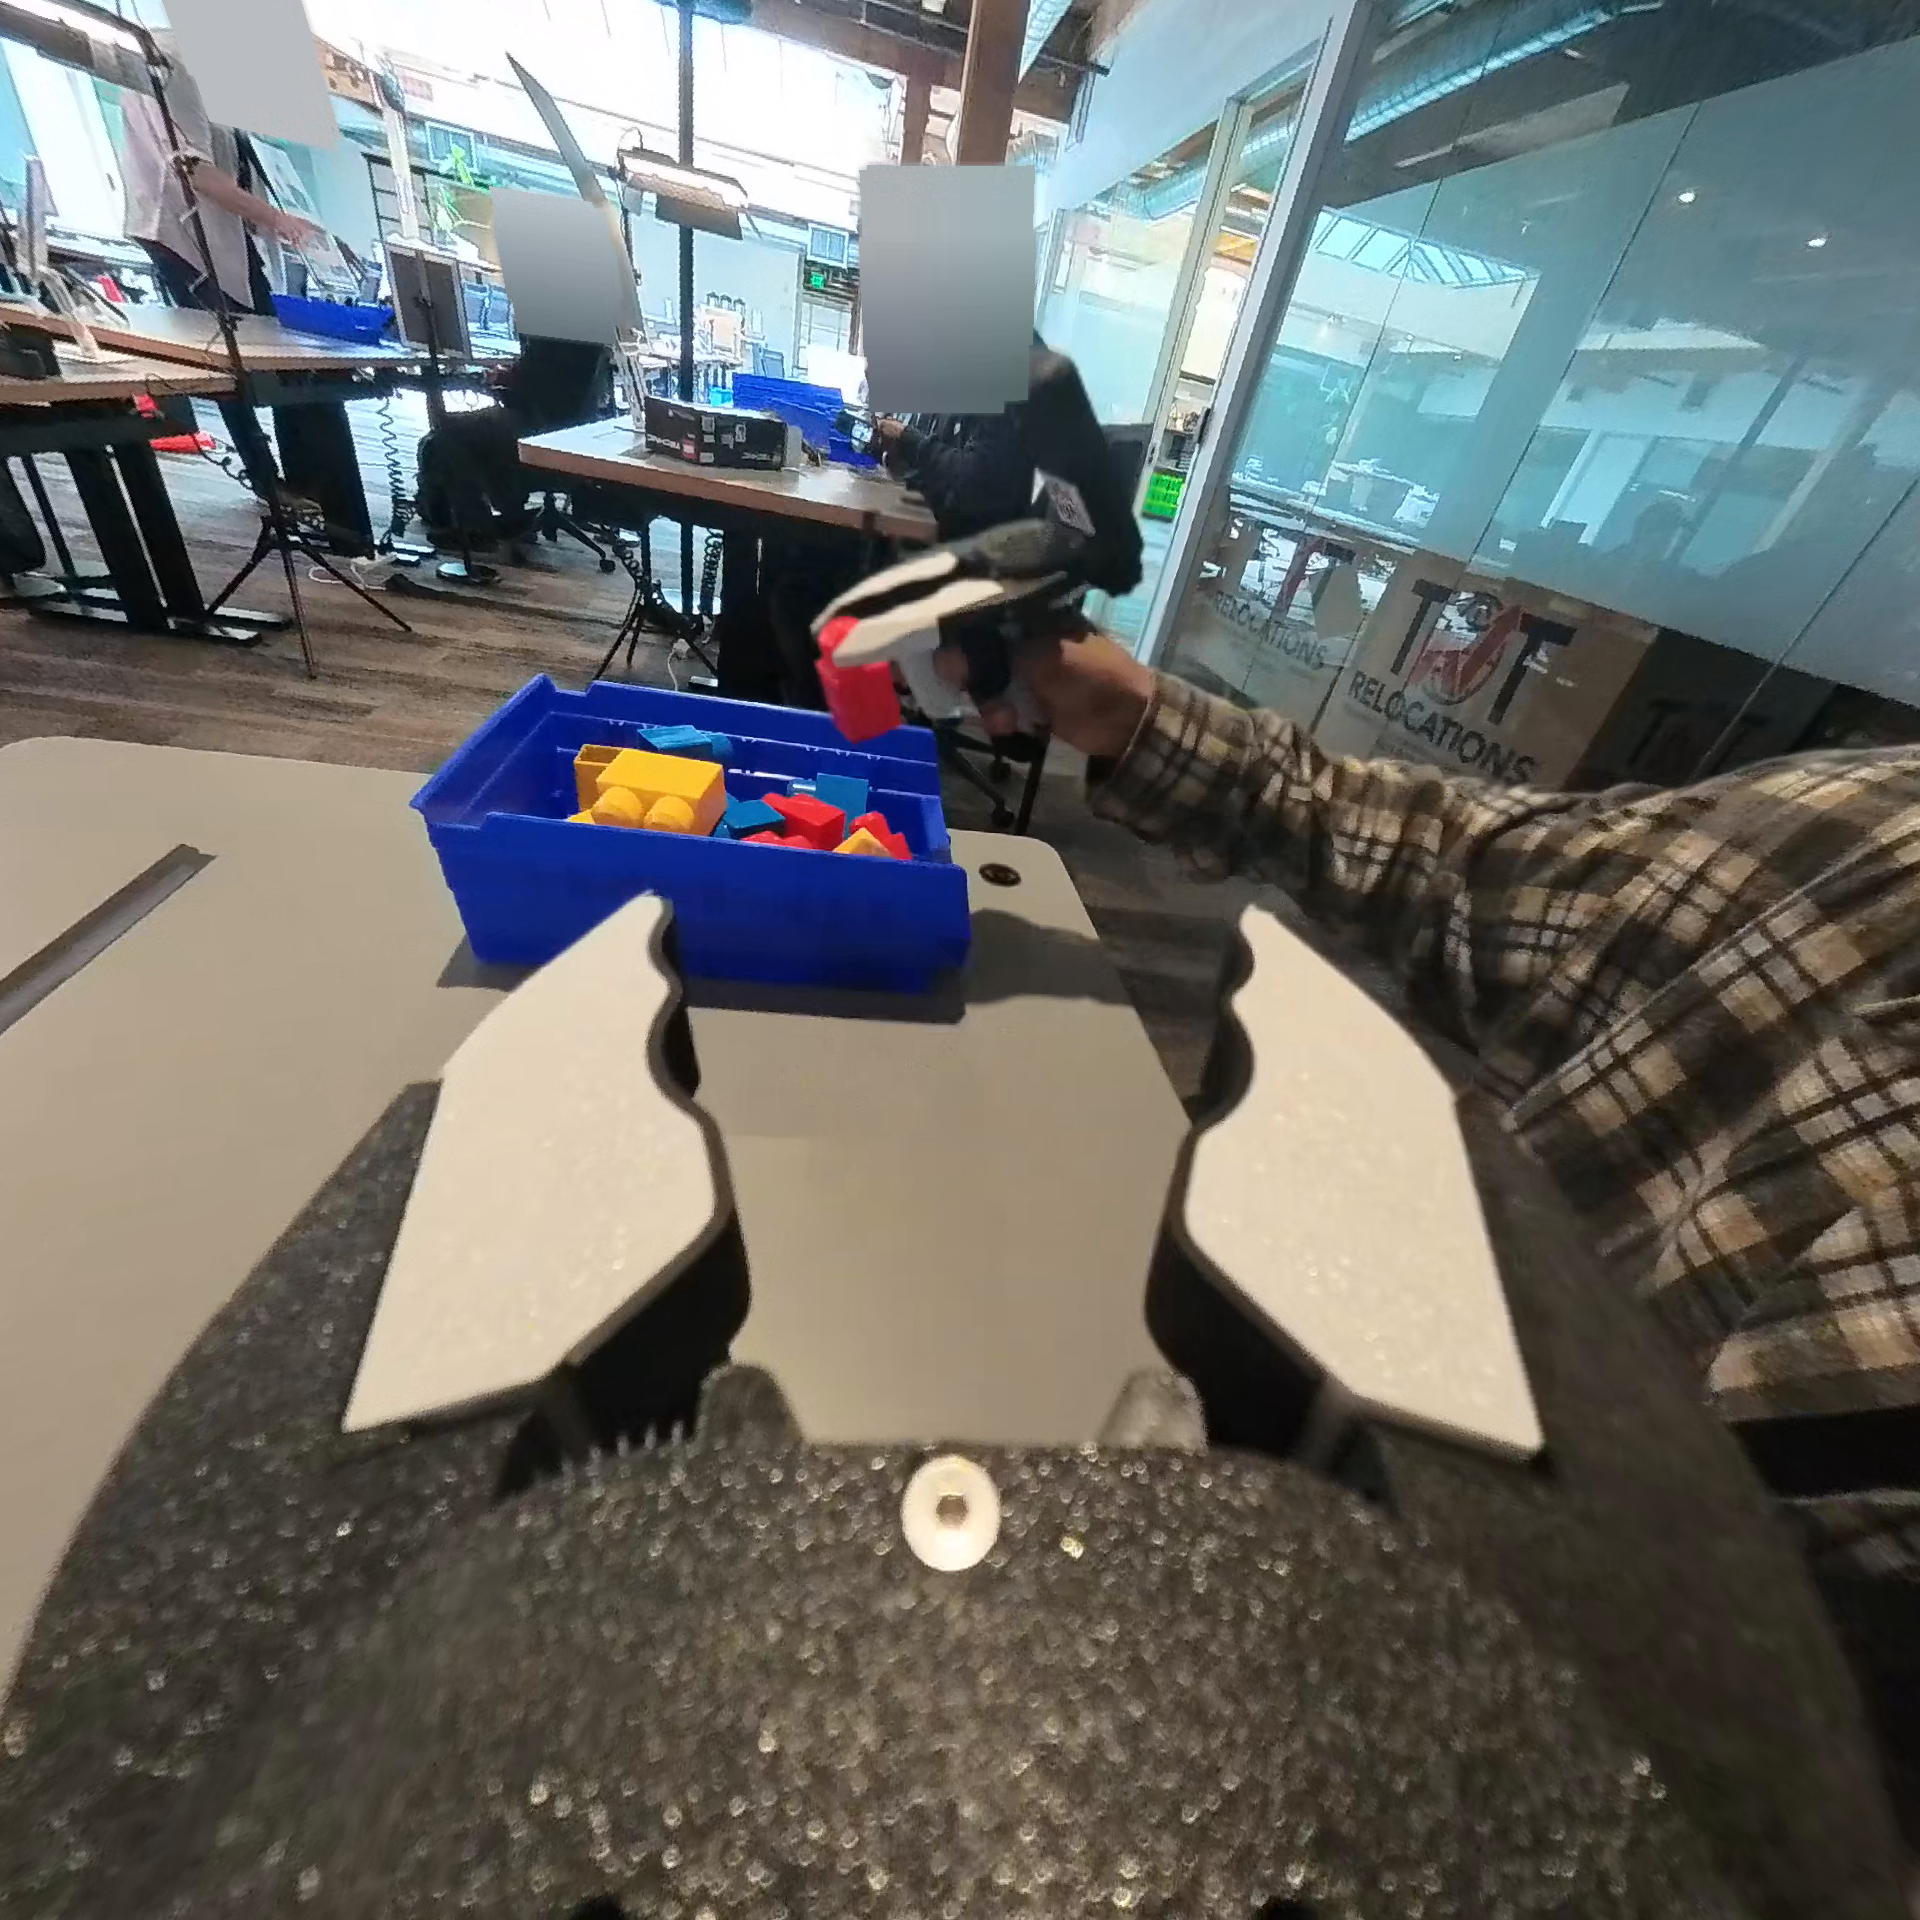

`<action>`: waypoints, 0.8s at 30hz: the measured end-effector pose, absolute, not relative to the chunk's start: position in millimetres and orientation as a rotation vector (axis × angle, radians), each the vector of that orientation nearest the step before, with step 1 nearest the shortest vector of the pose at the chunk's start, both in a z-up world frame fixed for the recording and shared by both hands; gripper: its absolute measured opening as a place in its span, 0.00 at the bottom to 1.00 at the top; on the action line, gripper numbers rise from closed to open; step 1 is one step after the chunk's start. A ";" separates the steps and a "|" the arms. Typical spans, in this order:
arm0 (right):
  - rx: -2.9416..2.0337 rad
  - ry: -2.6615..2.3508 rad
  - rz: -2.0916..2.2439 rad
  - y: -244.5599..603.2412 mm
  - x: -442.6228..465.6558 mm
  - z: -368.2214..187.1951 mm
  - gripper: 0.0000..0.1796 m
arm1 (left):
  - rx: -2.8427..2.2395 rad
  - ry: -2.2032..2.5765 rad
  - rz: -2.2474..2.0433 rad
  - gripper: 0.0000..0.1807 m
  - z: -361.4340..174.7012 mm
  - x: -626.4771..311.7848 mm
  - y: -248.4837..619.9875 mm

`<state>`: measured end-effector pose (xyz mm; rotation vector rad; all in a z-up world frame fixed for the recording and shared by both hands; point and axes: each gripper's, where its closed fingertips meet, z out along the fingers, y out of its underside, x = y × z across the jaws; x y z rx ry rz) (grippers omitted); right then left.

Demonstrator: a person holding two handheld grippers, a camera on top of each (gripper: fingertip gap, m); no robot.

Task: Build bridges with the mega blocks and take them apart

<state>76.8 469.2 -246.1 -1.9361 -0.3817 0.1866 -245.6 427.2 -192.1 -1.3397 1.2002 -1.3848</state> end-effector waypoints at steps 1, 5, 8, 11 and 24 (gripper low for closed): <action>-1.980 -0.333 0.141 462.7 97.3 -259.7 0.16 | -1.345 1.204 -1.378 0.52 -193.7 -244.9 427.5; -2.129 -0.190 0.029 449.0 152.3 -301.4 0.16 | -1.367 1.233 -1.370 0.50 -200.9 -240.6 426.1; -2.200 -0.147 0.019 444.9 163.0 -318.2 0.17 | -1.374 1.248 -1.357 0.50 -203.9 -239.7 425.0; -2.163 -0.158 0.006 449.5 161.0 -310.1 0.26 | -1.373 1.244 -1.349 0.50 -203.8 -240.8 426.6; -1.501 -0.585 0.676 492.6 -111.1 -193.8 0.30 | -1.365 1.197 -1.360 0.49 -199.9 -246.7 434.7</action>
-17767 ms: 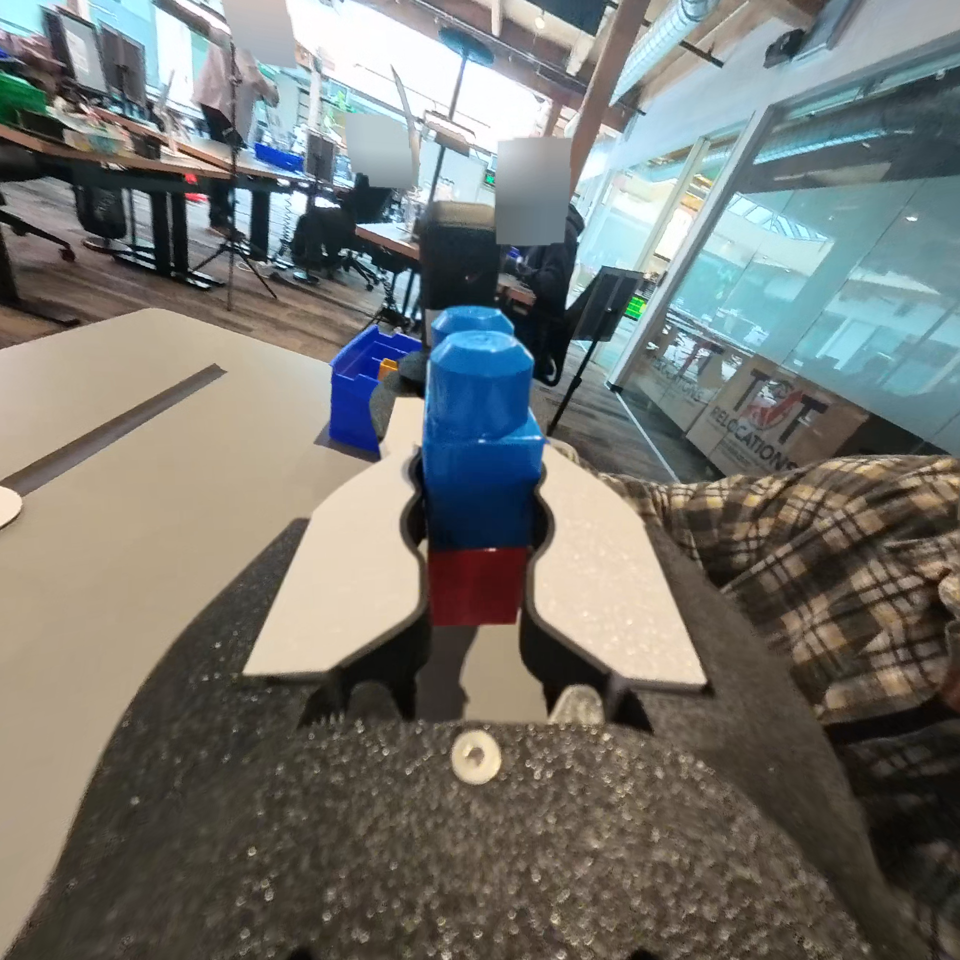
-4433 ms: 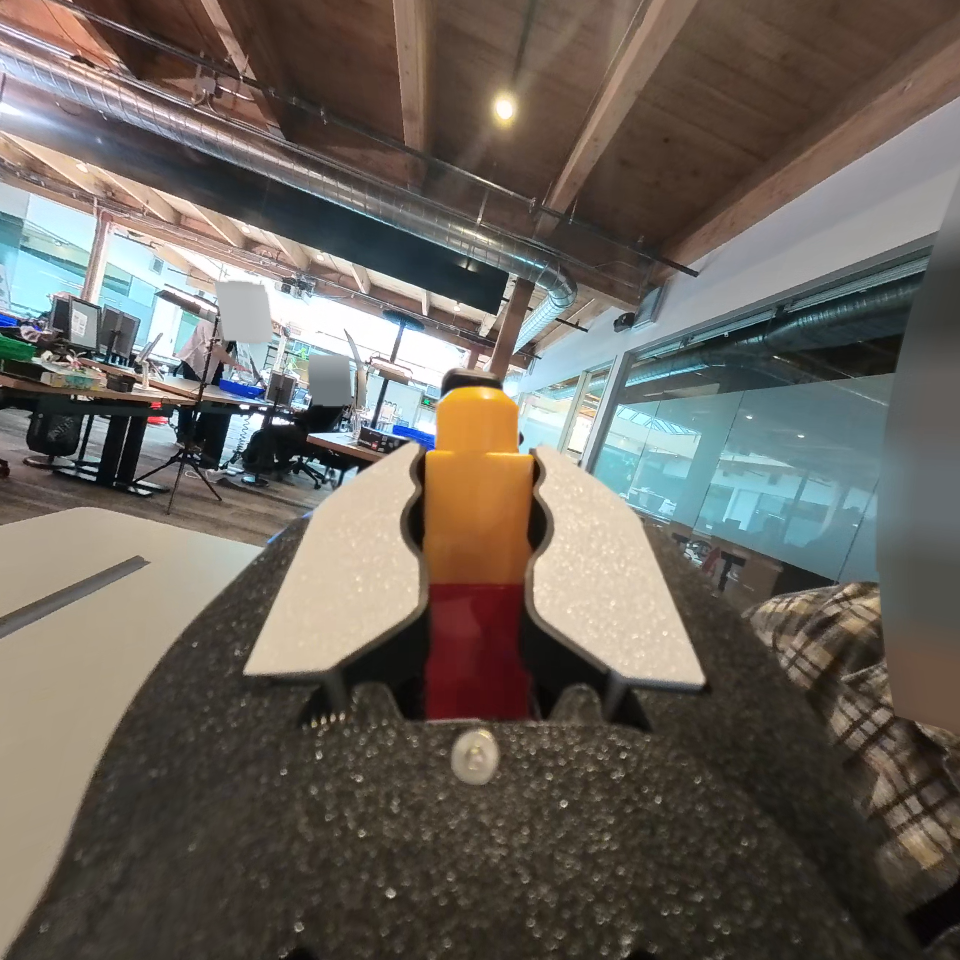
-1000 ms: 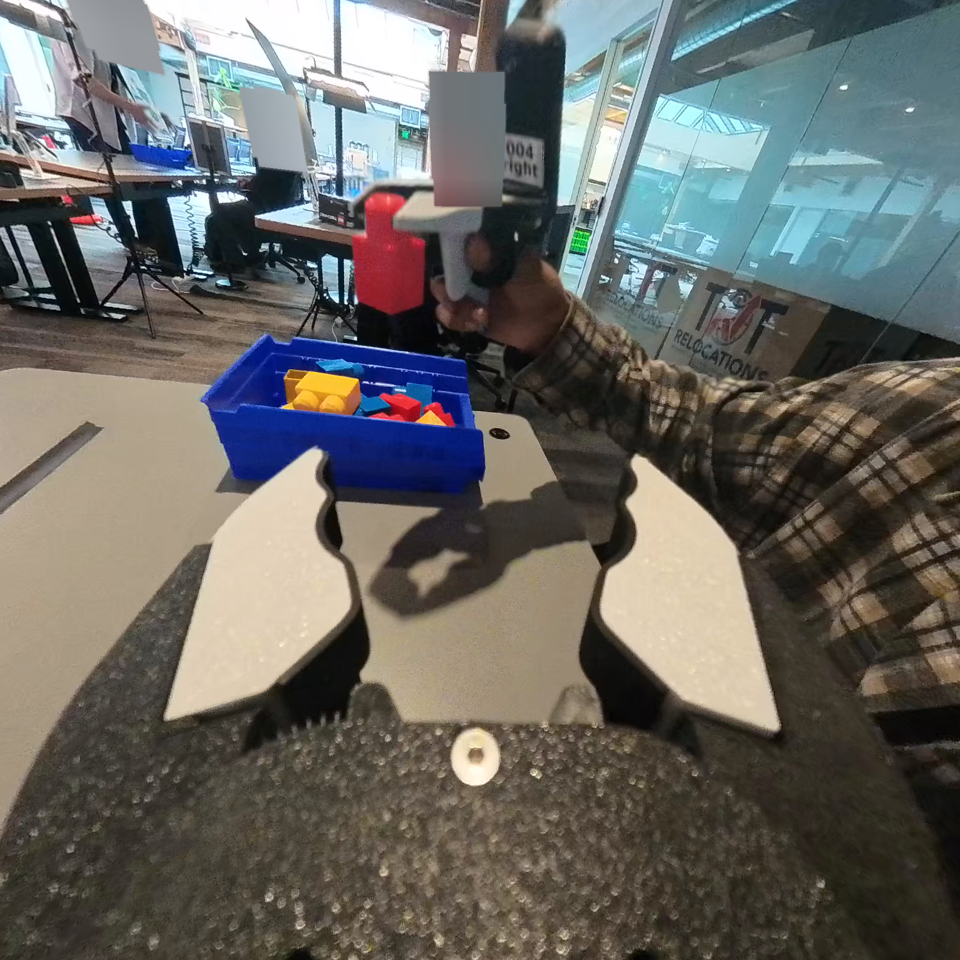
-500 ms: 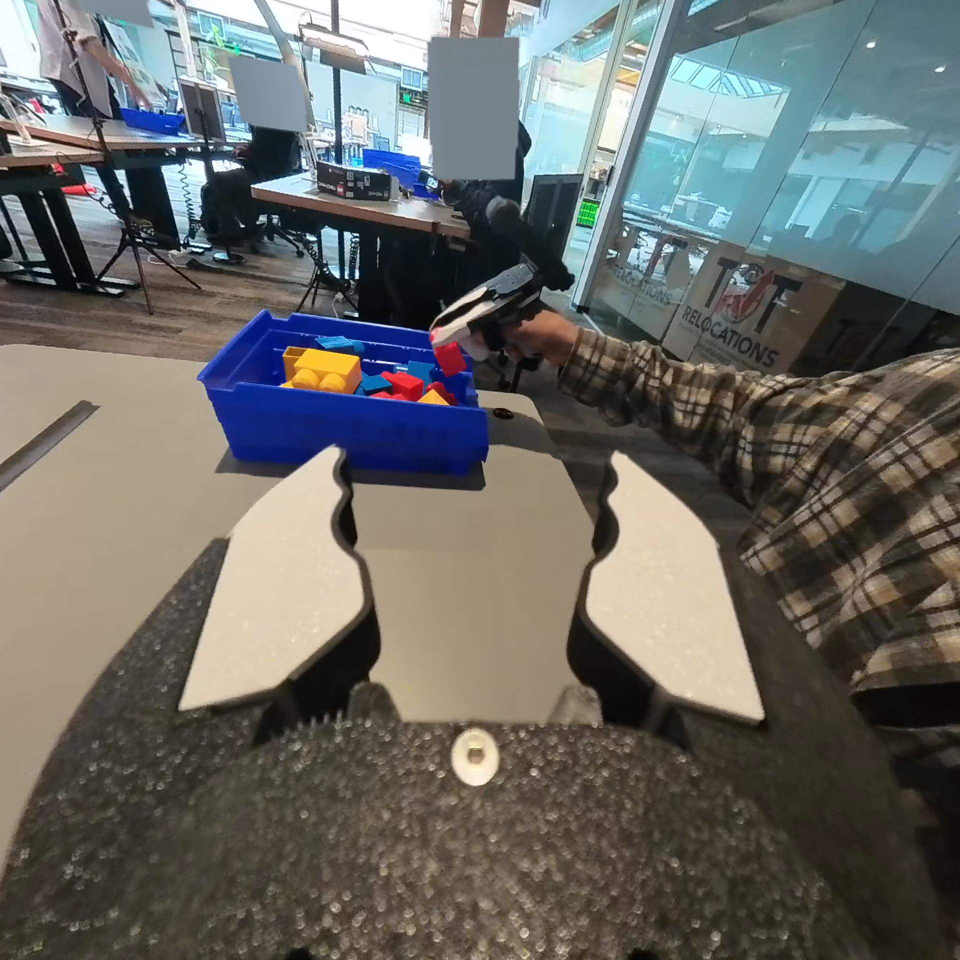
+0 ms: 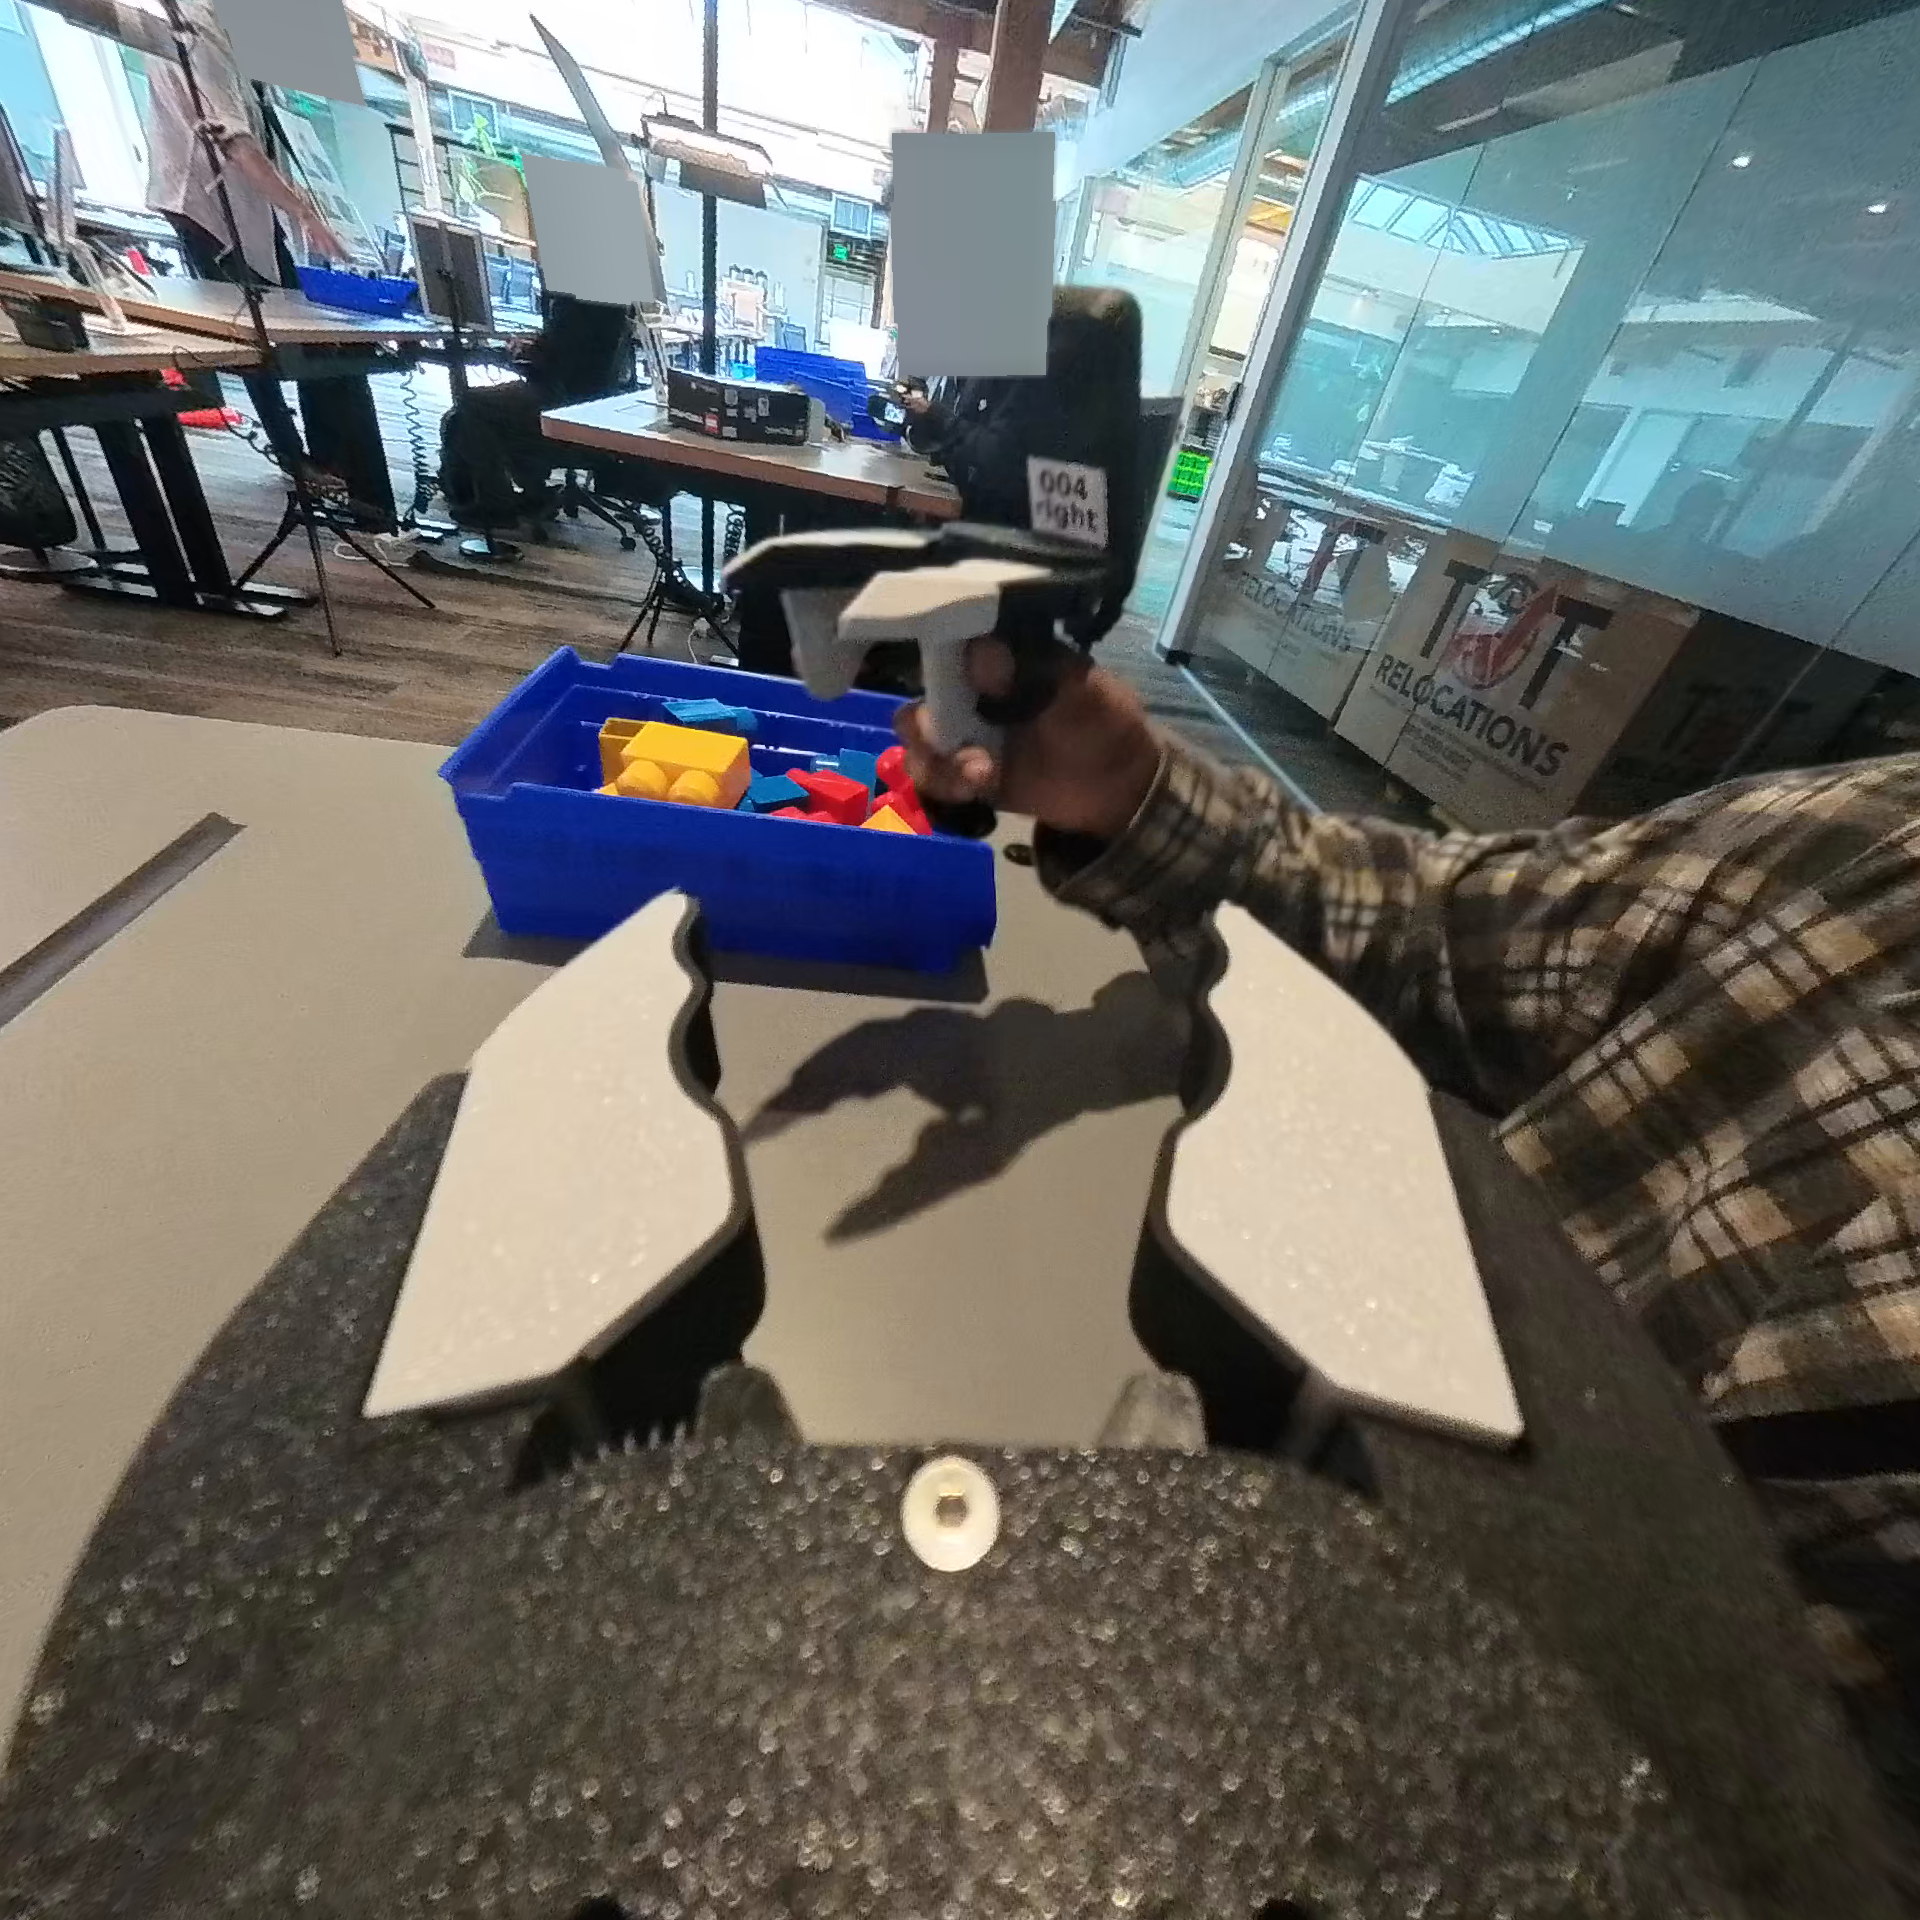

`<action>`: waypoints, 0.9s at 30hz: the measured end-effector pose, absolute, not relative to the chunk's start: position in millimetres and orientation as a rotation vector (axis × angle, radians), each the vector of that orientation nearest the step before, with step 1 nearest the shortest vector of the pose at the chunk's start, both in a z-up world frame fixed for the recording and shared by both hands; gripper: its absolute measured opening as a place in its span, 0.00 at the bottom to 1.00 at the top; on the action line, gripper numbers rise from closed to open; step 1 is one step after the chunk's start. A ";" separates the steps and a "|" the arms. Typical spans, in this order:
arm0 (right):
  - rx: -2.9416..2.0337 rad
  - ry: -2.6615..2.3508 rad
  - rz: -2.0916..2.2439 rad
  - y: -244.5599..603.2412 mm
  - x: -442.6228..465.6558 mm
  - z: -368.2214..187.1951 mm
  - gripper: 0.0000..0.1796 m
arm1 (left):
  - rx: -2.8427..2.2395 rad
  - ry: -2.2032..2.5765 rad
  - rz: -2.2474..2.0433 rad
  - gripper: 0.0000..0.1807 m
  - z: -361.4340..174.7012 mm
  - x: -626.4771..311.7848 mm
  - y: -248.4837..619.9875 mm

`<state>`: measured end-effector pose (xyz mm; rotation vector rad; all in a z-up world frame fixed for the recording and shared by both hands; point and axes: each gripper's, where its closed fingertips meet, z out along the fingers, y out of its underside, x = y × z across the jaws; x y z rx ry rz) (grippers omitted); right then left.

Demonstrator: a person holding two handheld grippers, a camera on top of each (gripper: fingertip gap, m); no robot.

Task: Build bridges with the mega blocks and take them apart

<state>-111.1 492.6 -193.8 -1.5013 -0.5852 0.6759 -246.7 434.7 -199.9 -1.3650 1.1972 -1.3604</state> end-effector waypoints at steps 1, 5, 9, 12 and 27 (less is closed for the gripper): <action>-1.471 -0.602 0.706 498.2 -130.0 -196.2 0.29 | -1.364 1.193 -1.360 0.48 -199.3 -247.8 435.6; -1.417 -0.647 0.828 519.7 -184.5 -220.8 0.30 | -1.367 1.180 -1.365 0.48 -199.3 -250.2 438.8; -1.393 -0.648 0.832 531.4 -198.2 -252.1 0.29 | -1.382 1.183 -1.357 0.48 -205.3 -249.3 441.9; -1.404 -0.649 0.886 529.2 -201.3 -268.9 0.28 | -1.403 1.168 -1.355 0.47 -214.0 -248.6 448.0; -1.480 -0.862 0.933 499.5 -237.4 -290.6 0.29 | -1.863 0.633 -0.483 0.44 -200.1 -554.6 497.7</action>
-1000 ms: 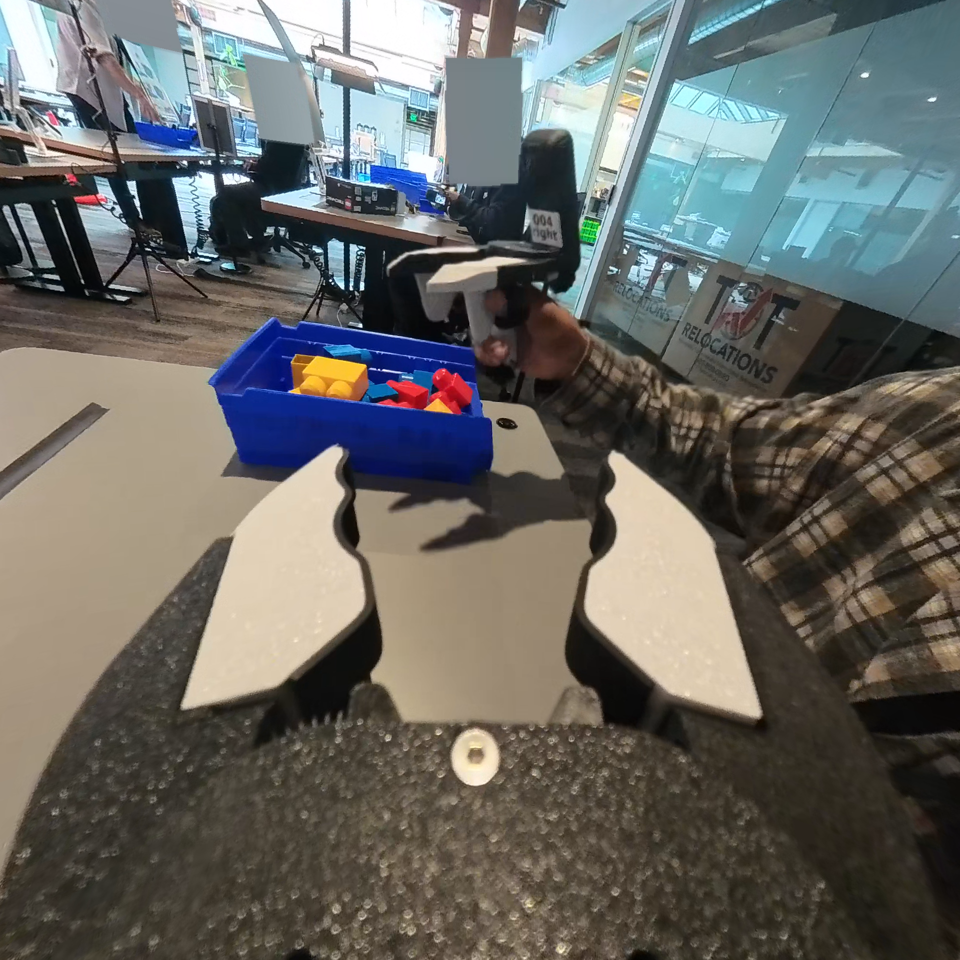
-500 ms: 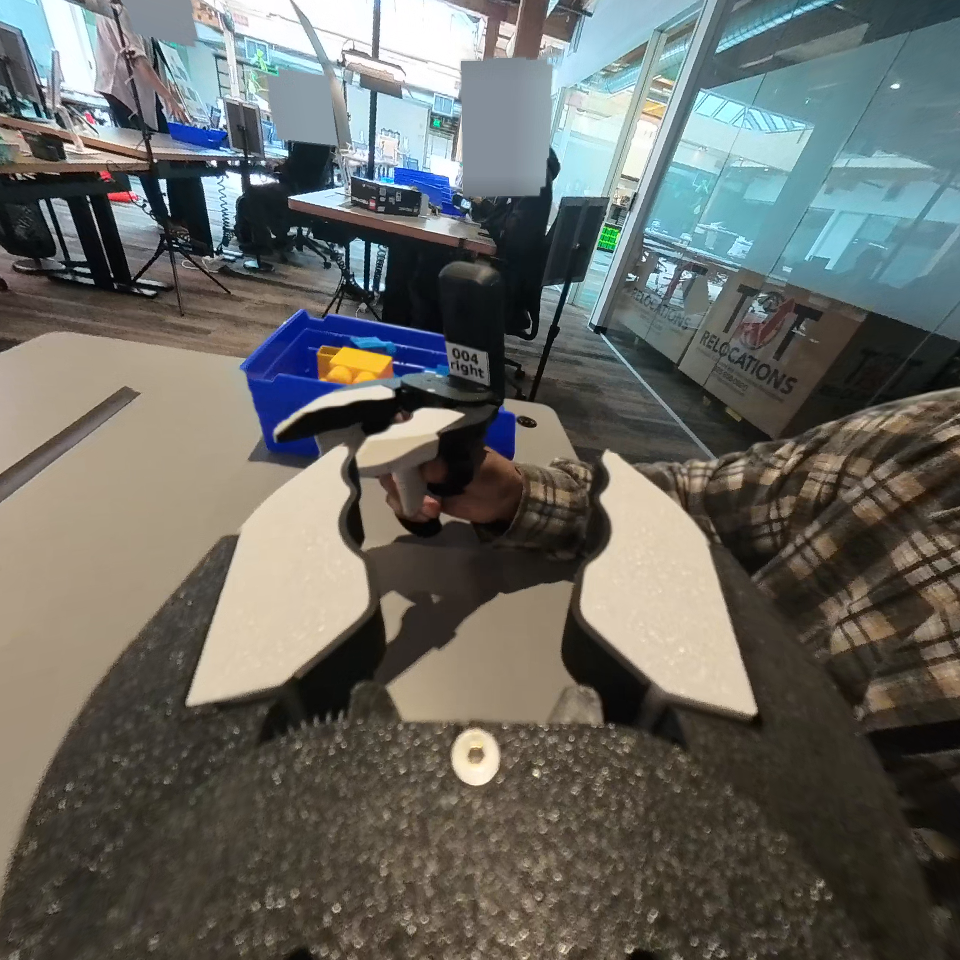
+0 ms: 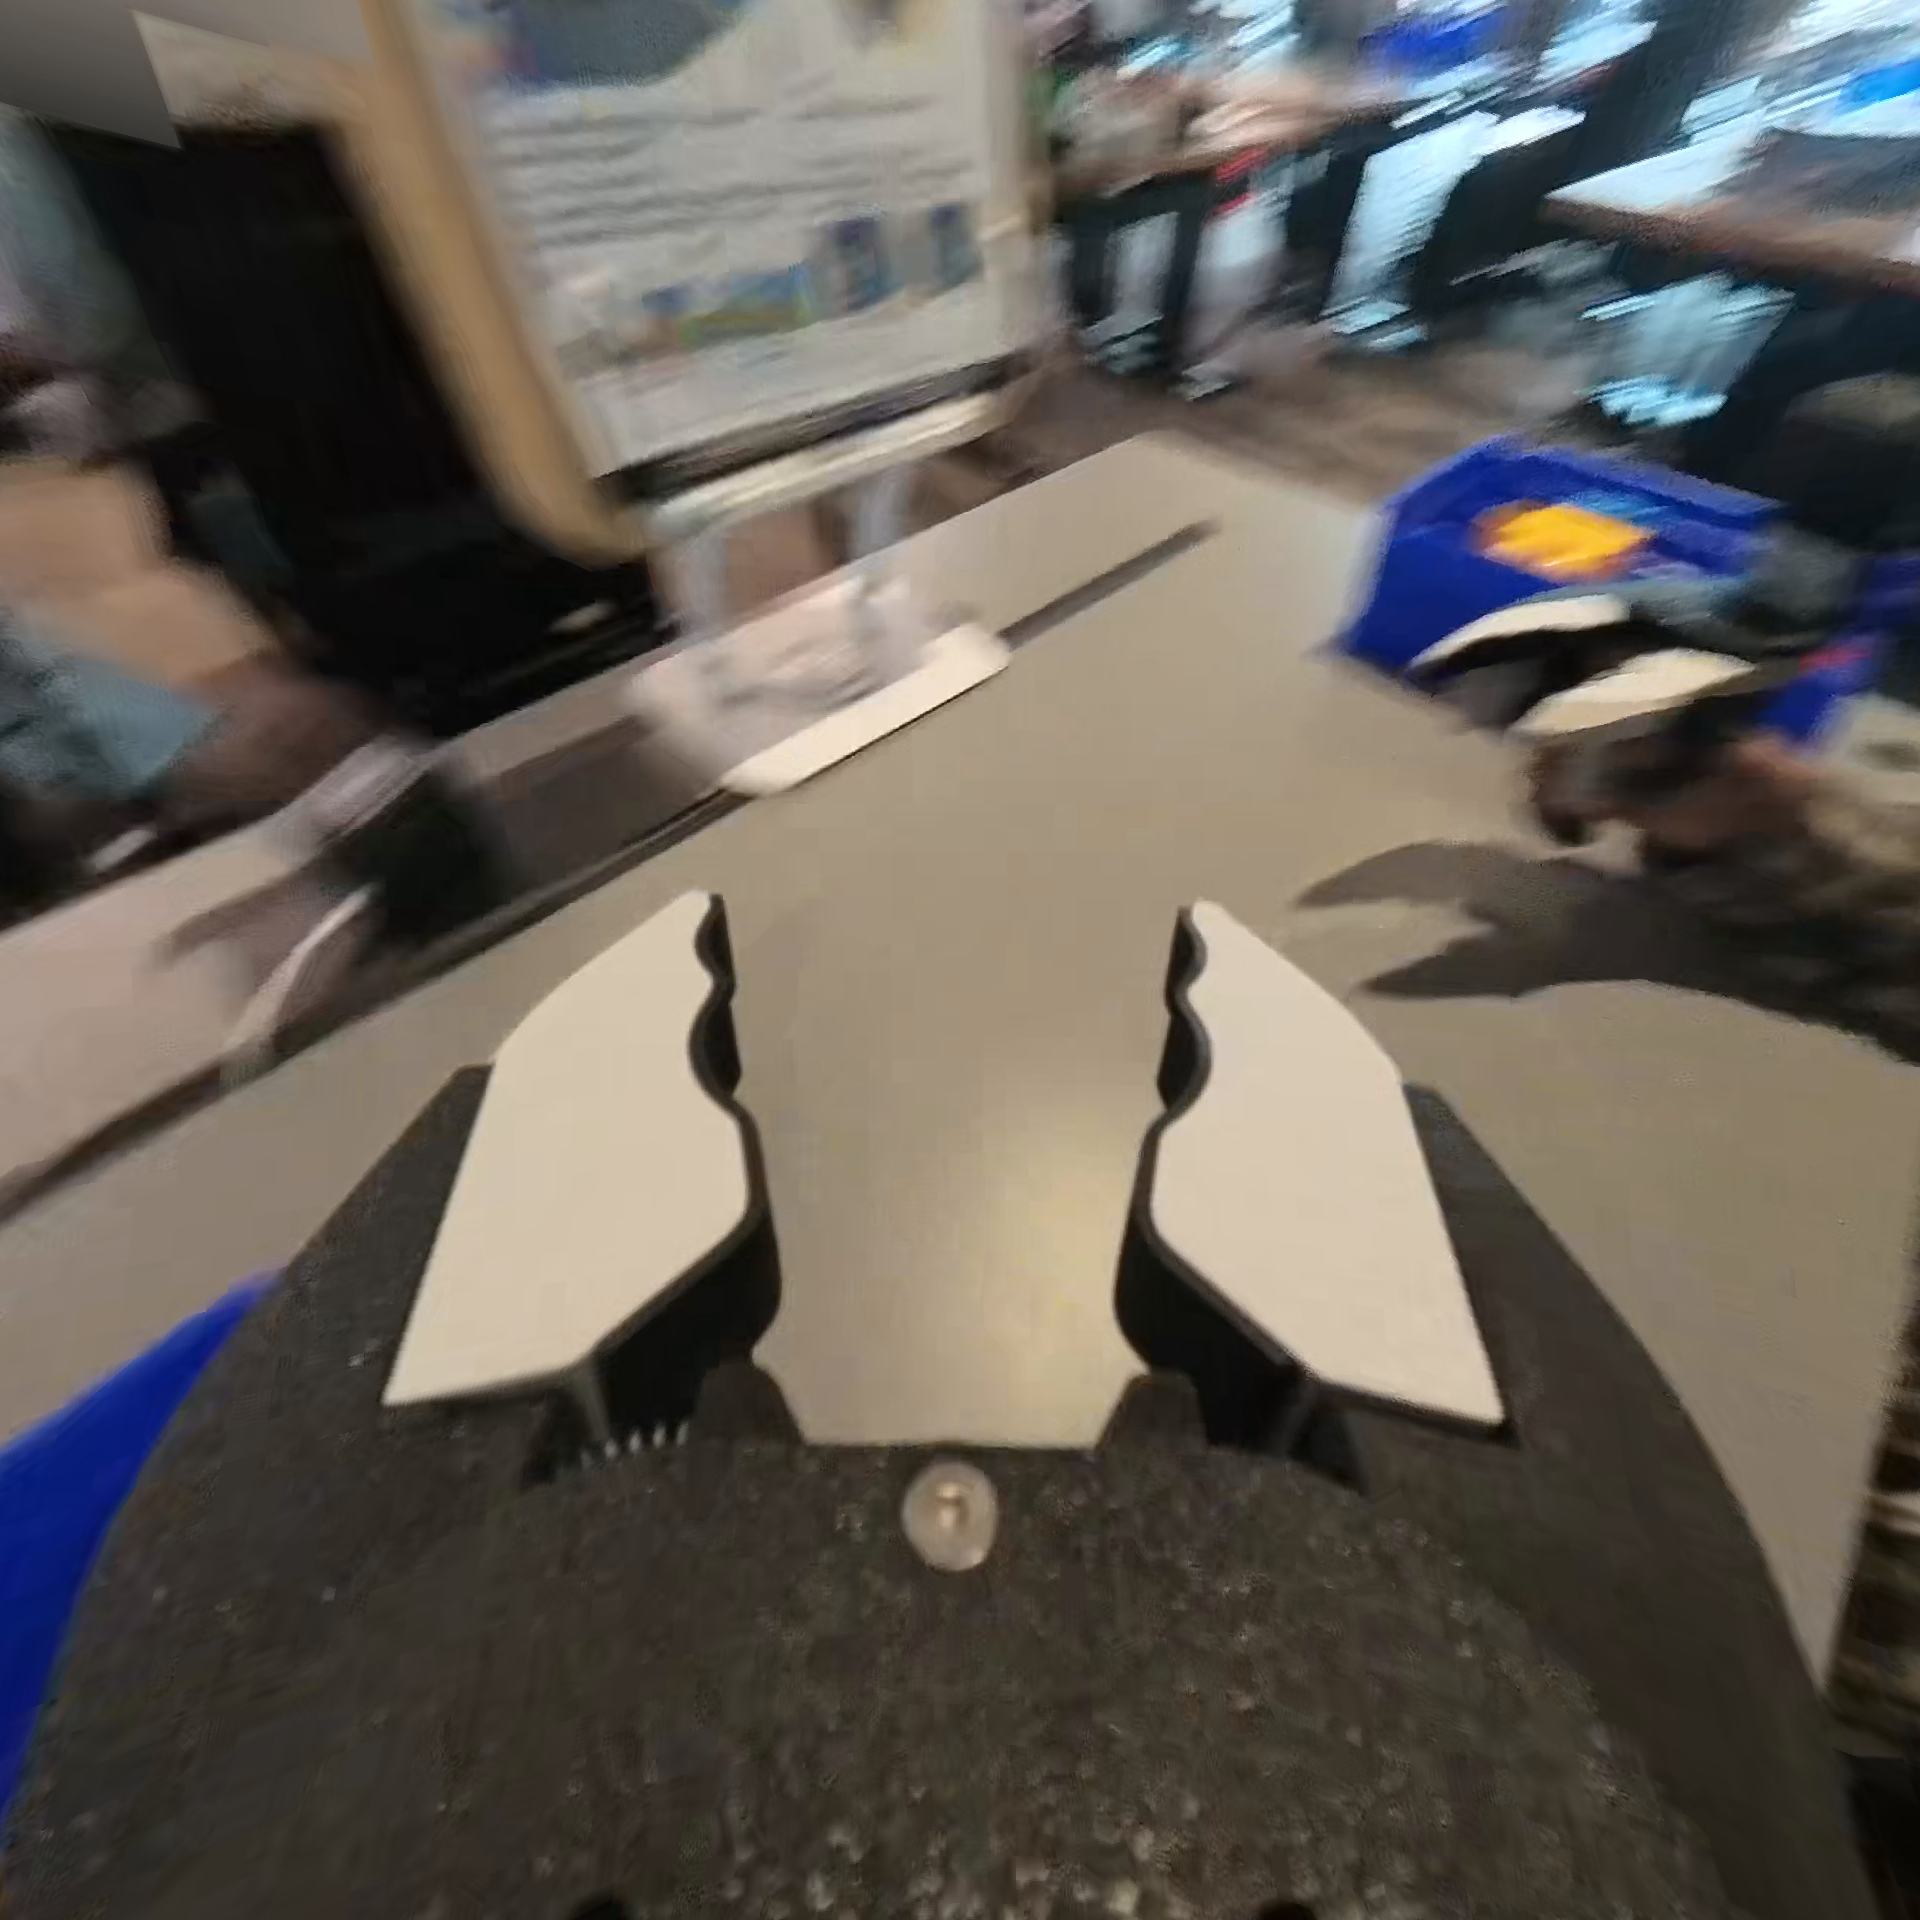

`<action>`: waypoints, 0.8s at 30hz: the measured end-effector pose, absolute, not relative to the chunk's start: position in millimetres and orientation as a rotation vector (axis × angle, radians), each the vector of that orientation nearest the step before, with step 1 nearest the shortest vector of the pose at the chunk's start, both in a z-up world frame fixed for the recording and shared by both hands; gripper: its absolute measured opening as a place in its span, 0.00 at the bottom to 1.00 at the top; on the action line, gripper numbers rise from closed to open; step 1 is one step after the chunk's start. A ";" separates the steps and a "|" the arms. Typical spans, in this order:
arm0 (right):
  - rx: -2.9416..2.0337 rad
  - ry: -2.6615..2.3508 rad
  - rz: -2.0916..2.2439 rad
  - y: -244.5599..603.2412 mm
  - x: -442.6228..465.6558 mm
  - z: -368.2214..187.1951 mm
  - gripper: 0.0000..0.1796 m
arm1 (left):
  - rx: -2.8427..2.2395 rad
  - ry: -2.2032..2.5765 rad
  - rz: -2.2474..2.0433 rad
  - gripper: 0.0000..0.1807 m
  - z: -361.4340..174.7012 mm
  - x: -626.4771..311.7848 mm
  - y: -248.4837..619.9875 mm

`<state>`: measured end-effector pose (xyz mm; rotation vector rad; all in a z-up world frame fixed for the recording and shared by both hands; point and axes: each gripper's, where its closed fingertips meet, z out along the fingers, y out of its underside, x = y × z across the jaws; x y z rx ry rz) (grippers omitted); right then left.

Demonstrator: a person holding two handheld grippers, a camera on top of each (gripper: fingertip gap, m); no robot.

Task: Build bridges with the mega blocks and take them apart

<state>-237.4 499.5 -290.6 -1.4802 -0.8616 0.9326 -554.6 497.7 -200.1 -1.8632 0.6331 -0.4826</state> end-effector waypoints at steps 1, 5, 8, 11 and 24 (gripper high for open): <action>-1.489 -0.868 0.937 498.9 -238.7 -292.4 0.29 | -1.927 0.543 -0.401 0.44 -206.3 -594.8 495.7; -1.499 -0.873 0.959 497.0 -242.3 -294.9 0.29 | -2.087 0.184 -0.268 0.43 -247.3 -718.8 473.8; -1.500 -0.875 0.963 496.3 -244.4 -296.7 0.29 | -2.192 0.012 -0.243 0.42 -291.8 -769.3 461.9; -1.501 -0.864 0.964 497.1 -245.1 -298.3 0.28 | -2.281 -0.068 -0.227 0.43 -327.1 -792.9 459.2; -1.522 -0.873 0.967 500.1 -246.0 -306.9 0.29 | -2.716 0.010 0.206 0.48 -373.4 -822.0 472.0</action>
